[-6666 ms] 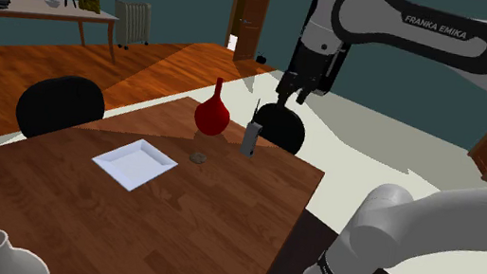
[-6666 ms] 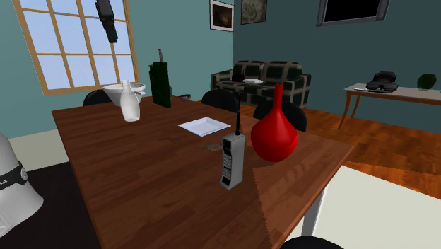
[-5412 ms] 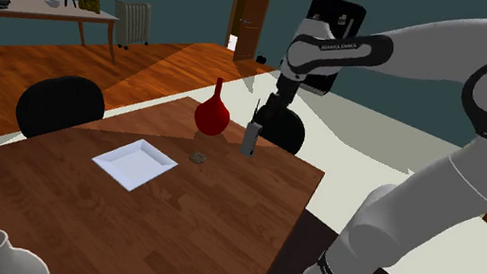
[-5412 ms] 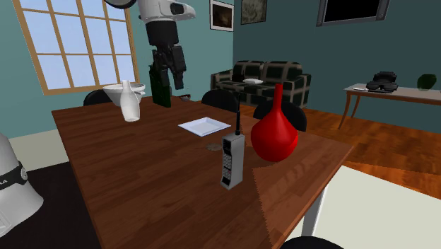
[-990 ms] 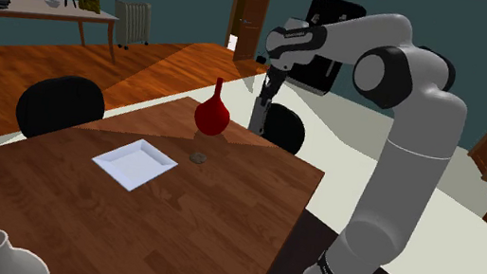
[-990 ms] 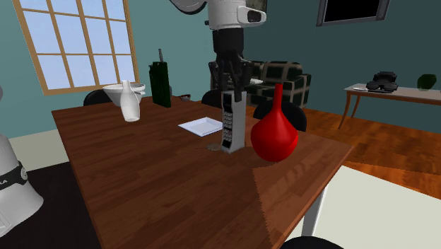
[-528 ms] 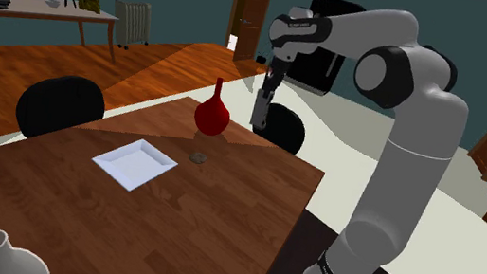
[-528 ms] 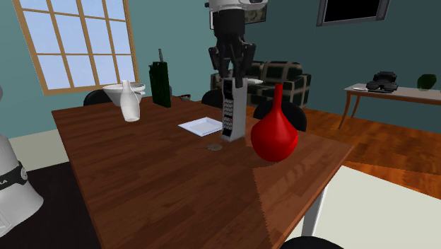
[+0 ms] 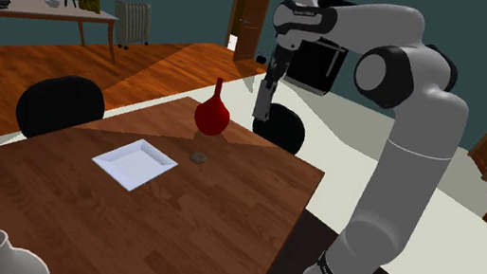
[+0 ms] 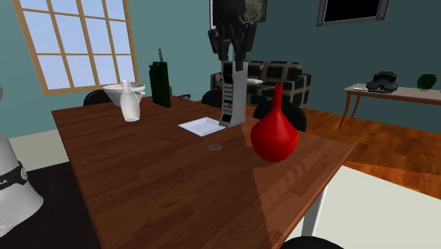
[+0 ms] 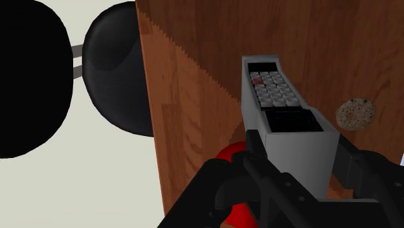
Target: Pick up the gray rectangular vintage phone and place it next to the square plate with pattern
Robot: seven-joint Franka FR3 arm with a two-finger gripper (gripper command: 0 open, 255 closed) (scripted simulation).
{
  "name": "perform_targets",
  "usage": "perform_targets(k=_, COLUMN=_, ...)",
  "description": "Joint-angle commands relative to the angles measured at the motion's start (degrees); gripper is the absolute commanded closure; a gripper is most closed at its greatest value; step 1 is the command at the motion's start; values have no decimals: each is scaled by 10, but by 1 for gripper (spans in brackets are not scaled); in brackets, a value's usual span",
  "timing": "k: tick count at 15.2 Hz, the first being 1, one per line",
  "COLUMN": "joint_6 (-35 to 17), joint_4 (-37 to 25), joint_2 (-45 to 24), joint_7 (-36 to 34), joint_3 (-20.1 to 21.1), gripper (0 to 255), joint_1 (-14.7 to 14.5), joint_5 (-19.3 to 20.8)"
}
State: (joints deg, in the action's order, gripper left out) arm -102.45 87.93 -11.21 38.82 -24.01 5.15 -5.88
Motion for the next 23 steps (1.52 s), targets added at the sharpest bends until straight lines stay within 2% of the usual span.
perform_targets(k=1, joint_6=17, joint_4=-19, joint_2=-2, joint_7=1, joint_3=-1, gripper=255, joint_1=2, joint_5=-1)
perform_targets(k=14, joint_6=131, joint_4=-162, joint_2=-33, joint_7=3, joint_3=-4, gripper=255, joint_1=17, joint_5=-14)
perform_targets(k=23, joint_6=231, joint_4=-311, joint_2=-86, joint_7=8, joint_3=-6, gripper=255, joint_1=44, joint_5=-39)
